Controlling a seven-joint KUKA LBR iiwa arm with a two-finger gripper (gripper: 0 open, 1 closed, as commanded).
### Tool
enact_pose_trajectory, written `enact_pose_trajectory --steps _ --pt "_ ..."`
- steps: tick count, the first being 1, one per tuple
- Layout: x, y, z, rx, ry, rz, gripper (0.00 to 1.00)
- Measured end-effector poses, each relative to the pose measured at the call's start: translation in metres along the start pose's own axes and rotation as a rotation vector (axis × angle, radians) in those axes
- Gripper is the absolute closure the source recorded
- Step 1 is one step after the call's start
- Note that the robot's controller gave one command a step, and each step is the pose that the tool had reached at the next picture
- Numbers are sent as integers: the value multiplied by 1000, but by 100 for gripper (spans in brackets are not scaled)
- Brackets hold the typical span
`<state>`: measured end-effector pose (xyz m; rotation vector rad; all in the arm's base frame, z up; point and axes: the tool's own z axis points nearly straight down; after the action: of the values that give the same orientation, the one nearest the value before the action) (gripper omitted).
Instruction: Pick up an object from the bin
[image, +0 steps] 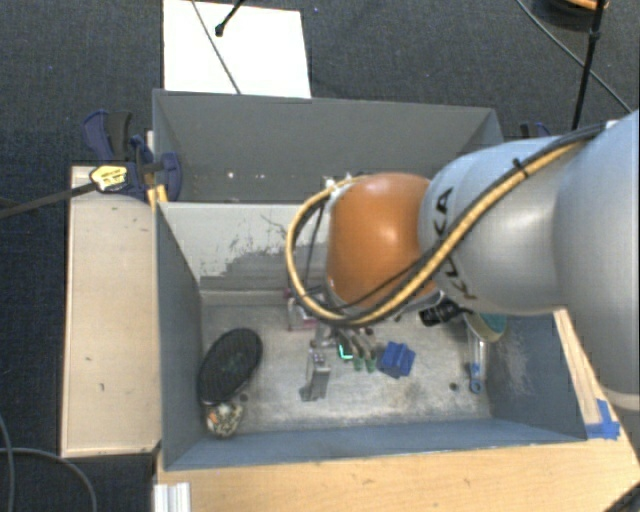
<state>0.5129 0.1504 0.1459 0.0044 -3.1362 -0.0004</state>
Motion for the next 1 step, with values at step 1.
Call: enact_pose_trajectory --steps 1 --pt "4 61 52 1 -6 -121 0"
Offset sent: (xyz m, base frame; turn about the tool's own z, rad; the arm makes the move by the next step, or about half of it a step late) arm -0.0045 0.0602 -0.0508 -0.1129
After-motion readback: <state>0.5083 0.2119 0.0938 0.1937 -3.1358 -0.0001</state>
